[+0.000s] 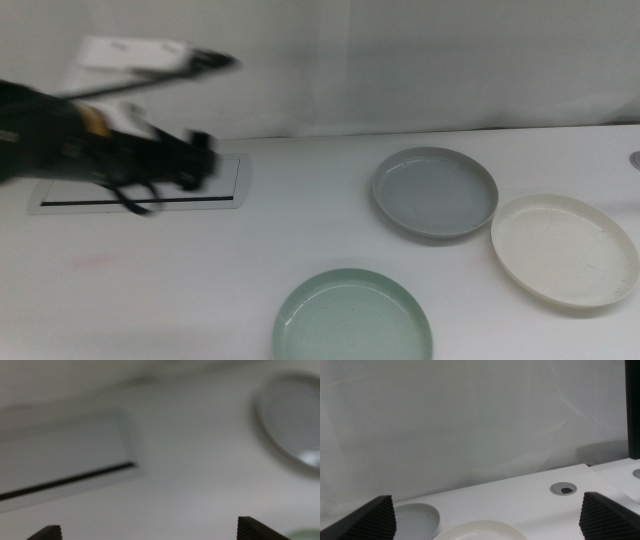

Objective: Stack the three bowls on top of each other.

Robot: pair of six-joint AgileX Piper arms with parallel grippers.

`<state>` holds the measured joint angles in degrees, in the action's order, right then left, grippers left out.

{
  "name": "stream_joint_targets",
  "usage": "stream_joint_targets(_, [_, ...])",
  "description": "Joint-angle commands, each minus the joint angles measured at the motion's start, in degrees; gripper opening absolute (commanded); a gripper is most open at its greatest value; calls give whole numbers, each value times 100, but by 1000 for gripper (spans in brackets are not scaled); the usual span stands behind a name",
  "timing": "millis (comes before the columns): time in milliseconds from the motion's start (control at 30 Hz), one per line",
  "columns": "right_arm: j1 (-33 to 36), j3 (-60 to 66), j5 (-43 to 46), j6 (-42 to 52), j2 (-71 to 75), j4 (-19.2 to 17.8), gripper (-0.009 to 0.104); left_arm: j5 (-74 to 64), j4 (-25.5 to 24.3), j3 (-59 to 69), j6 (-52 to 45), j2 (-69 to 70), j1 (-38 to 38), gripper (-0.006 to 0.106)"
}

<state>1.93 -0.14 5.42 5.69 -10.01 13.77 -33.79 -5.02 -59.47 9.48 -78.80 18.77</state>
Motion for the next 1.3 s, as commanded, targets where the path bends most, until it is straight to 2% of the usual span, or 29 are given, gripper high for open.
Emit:
stream_joint_targets(0, [33, 97, 62, 8, 22, 73, 103, -174, -57, -28, -77, 428, -572, 92])
stream_joint_targets(233, [33, 97, 62, 23, 22, 85, 103, -141, -42, 472, -410, 1532, -1842, 90])
stream_joint_targets(333, [33, 97, 62, 23, 22, 85, 103, 261, -13, 1083, -429, 2227, -1948, 78])
stream_joint_targets(433, [33, 97, 62, 23, 22, 85, 103, 592, -13, 1858, -451, 3032, -1924, 38])
stream_joint_targets(500, [33, 97, 62, 23, 22, 85, 103, 802, -13, 2391, -475, 3690, -1924, -2])
stream_joint_targets(700, [33, 12, 8, 23, 22, 155, 103, 1495, -57, 3666, -523, 5720, -1924, -1])
stream_joint_targets(833, [33, -353, -211, 23, 6, 142, 102, 1872, 180, 4178, -294, 6757, -1924, -1])
stream_joint_targets(967, [33, -1136, -1010, 476, -163, 33, 102, 1873, 281, 4745, -294, 7486, -1924, -1])
stream_joint_targets(1000, [33, -1695, -1534, 759, -358, 33, 102, 2168, 281, 5098, -80, 7656, -1924, -1])
stream_joint_targets(1267, [33, -3763, -3285, 780, -2115, 33, 102, 2476, 281, 6181, 74, 7725, -1924, -1])
